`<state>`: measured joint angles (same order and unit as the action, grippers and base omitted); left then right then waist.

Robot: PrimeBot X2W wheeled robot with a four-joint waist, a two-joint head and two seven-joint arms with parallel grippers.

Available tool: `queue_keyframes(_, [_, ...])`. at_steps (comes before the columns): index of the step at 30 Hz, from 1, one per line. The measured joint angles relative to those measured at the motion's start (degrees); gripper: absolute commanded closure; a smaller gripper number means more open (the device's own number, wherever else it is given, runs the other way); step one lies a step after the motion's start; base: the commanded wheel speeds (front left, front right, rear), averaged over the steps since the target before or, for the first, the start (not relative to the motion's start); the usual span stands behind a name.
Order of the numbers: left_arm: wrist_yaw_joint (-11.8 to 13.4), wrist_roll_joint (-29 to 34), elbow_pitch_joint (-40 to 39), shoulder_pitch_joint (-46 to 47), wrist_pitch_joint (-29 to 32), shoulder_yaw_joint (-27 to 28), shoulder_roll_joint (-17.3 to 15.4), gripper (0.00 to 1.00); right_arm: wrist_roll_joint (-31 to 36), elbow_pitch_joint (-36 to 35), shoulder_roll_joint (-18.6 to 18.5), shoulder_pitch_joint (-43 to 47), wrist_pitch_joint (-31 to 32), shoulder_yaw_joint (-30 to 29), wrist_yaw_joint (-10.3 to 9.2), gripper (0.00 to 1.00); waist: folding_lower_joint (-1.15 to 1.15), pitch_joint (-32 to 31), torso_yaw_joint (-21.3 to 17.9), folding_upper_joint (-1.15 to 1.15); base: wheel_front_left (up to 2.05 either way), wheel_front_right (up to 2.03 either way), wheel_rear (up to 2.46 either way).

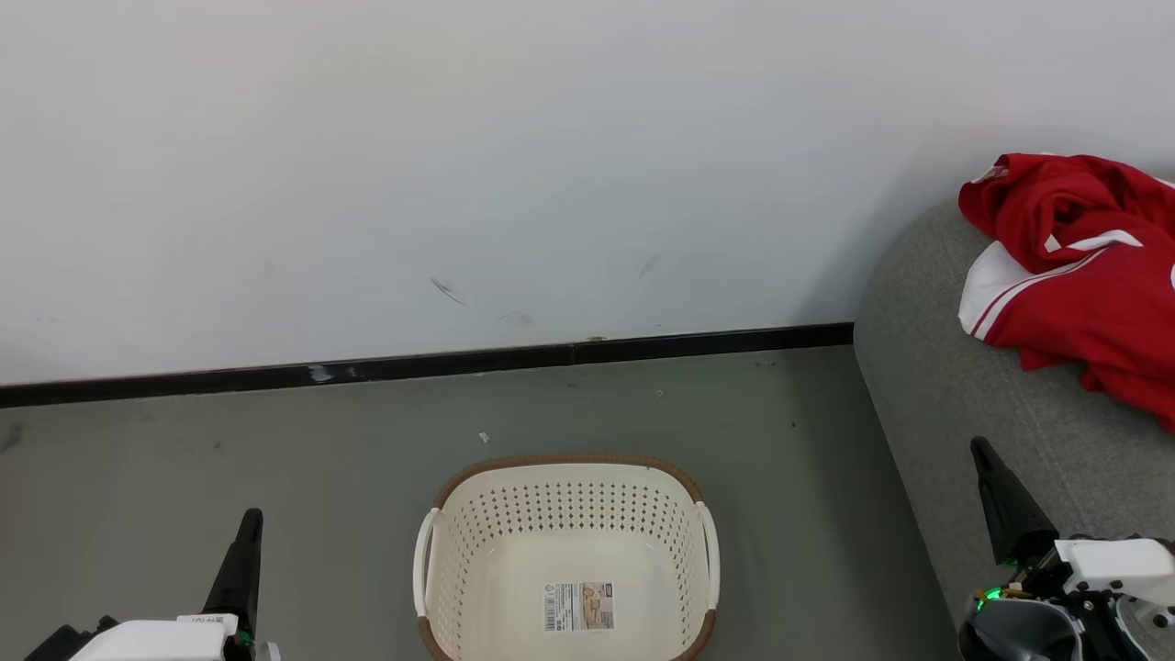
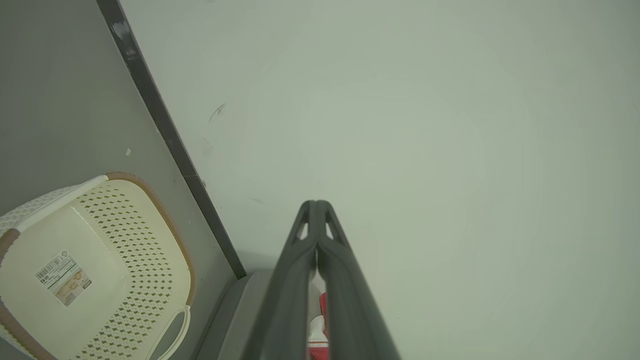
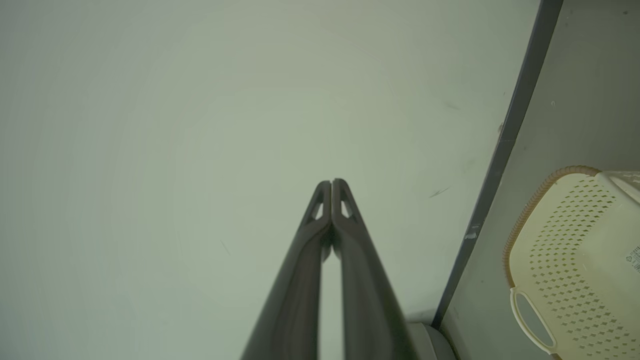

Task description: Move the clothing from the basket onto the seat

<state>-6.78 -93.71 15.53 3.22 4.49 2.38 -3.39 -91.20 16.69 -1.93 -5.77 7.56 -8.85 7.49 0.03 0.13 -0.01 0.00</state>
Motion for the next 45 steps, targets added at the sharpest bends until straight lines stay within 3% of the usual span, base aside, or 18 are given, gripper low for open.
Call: queue_keyframes(45, [-0.01,0.0,0.32,0.16,0.05,0.26,0.04,1.0,-0.04,-0.77,0.0,0.73,-0.52,0.65,0.0,1.0,-0.01,0.02,0.01,0.0,0.0,0.0,0.0])
